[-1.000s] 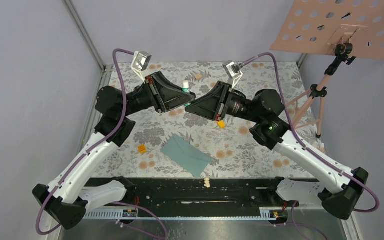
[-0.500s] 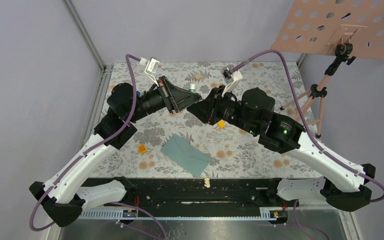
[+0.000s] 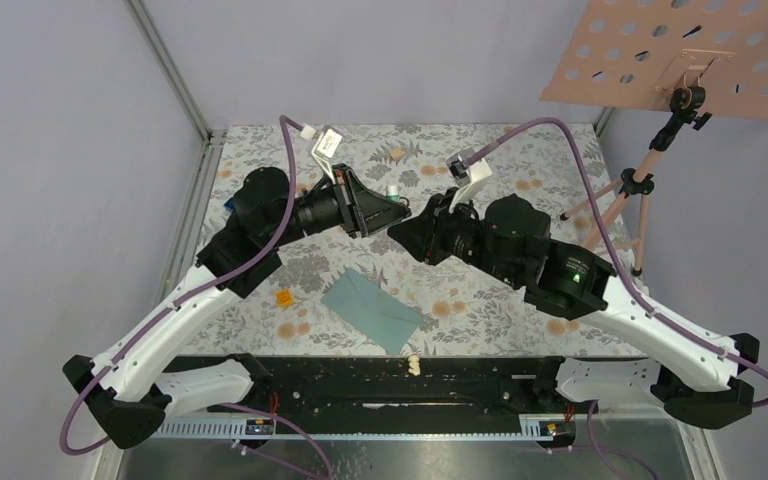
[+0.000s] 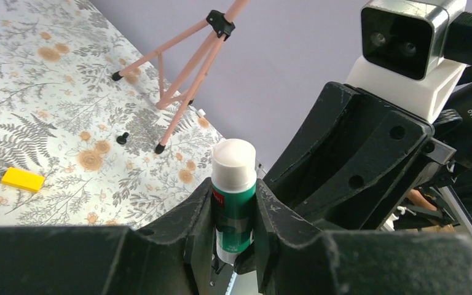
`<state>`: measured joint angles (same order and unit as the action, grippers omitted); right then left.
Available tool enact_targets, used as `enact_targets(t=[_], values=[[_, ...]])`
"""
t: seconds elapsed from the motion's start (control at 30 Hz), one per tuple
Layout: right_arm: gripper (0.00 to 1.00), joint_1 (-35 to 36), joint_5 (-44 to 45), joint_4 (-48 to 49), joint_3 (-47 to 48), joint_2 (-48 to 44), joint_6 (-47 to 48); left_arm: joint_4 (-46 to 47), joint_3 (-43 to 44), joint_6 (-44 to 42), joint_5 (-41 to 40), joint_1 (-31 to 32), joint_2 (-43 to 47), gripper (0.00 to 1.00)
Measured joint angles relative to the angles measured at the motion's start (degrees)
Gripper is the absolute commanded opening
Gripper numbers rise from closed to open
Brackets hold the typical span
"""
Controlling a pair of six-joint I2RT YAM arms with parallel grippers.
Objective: Place the letter into the envelope and seal it
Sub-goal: Screw the solid glue.
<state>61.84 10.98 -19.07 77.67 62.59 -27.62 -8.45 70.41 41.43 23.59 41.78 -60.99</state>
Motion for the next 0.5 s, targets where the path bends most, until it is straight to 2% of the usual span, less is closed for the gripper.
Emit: enact_targets(t=[0.13, 0.17, 0.2, 0.27, 0.33, 0.4, 0.5], values=[[0.08, 0.4, 0.6, -0.6, -0.8, -1.4, 1.4, 0.7, 0.0, 0.6, 2.8, 0.0, -0.5, 0.00], [0.11, 0.5, 0.6, -0.8, -0.9, -1.7, 1.7, 1.0, 0.0, 0.9, 3.5, -0.1, -0.7, 0.00], [0.21, 0.5, 0.7, -0.8, -1.1, -2.1, 2.0, 1.4, 0.0, 1.2, 4.3, -0.2, -0.8, 0.00], [0.47, 0.6, 0.9, -0.8, -1.3, -2.7, 2.3, 2.7, -0.2, 2.4, 5.7, -0.6, -1.0, 0.00], [0.63, 0.7, 1.5, -1.0, -1.4, -3.3, 2.8, 4.9, -1.2, 3.7, 7.0, -1.2, -1.0, 0.00], [0.71, 0.5, 2.4, -1.2, -2.3, -4.9, 3.3, 7.0, -2.4, 5.3, 8.1, -3.0, -0.7, 0.00], [0.75, -0.4, 1.3, 0.9, -6.6, -9.6, 3.9, 11.0, -4.1, 8.1, 10.4, -6.0, -0.5, 0.00]])
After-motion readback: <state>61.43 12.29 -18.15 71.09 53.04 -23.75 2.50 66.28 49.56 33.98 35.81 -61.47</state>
